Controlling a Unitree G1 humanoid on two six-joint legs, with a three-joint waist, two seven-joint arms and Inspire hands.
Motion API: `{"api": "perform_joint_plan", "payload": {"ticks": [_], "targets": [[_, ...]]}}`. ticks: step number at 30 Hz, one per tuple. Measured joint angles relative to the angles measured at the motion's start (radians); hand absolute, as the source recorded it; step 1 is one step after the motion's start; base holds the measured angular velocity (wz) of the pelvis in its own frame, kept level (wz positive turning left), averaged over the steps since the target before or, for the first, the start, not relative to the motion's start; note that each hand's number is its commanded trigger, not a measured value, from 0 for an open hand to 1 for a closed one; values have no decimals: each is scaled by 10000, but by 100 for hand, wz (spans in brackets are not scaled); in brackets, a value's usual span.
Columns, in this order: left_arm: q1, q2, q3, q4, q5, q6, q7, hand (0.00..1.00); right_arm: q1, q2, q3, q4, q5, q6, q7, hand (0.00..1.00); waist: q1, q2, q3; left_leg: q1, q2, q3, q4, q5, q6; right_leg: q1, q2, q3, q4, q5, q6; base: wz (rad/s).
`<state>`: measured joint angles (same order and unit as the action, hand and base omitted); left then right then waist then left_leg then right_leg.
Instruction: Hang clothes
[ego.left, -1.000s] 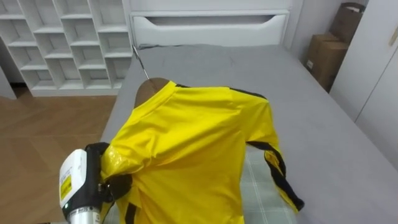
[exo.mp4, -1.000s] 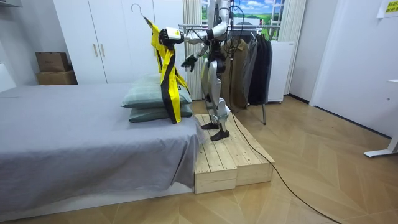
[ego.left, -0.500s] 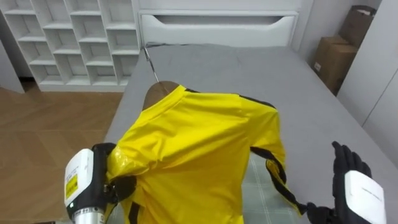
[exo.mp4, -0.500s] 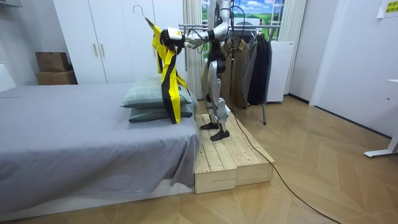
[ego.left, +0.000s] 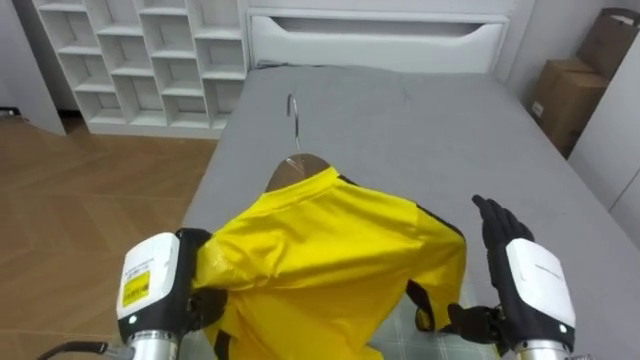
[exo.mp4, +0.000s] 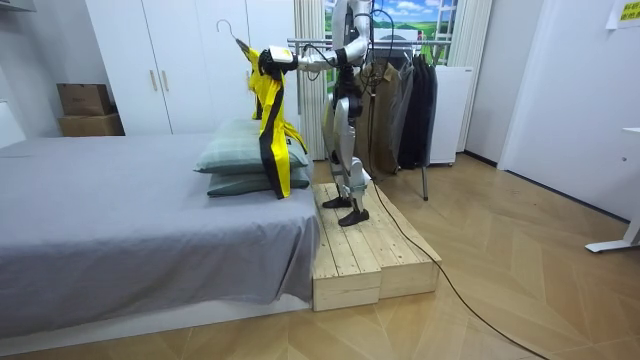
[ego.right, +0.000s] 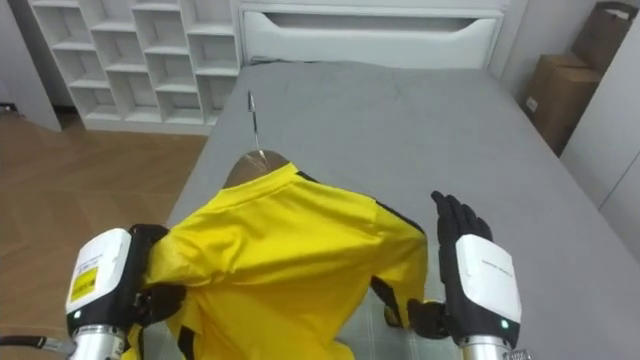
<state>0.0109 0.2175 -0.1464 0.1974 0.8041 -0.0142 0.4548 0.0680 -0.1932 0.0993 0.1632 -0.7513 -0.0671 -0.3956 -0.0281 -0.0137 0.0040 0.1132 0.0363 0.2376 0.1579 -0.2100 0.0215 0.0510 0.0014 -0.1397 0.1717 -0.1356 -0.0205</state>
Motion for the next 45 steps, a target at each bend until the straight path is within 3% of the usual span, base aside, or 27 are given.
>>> {"api": "perform_joint_plan", "payload": {"ticks": [12,29,37,45], "targets": [[269,4,-493,4,1151,-70,1,100,43,-1,390,-378,242,-84,890,0,48,-3,-1,37,18,80,32,0,0,-10,-1,16,85,-3,0,-1],[394,0,-641,0,2169,-332,9,100,48,-3,399,-595,366,-453,926,0,67,-2,-16,-3,33,58,70,1,-2,40,9,-25,4,18,-30,0],[393,-3,-660,0,2165,-352,11,100,48,-12,392,-431,1412,-451,960,0,64,-1,-15,8,29,12,60,0,-3,81,4,-27,-27,17,-29,0],[392,-1,-618,-42,2323,-522,219,100,48,-10,394,262,2697,-444,1989,0,72,-15,-8,-7,18,11,24,0,-3,90,1,-23,-51,15,-26,0]]}}
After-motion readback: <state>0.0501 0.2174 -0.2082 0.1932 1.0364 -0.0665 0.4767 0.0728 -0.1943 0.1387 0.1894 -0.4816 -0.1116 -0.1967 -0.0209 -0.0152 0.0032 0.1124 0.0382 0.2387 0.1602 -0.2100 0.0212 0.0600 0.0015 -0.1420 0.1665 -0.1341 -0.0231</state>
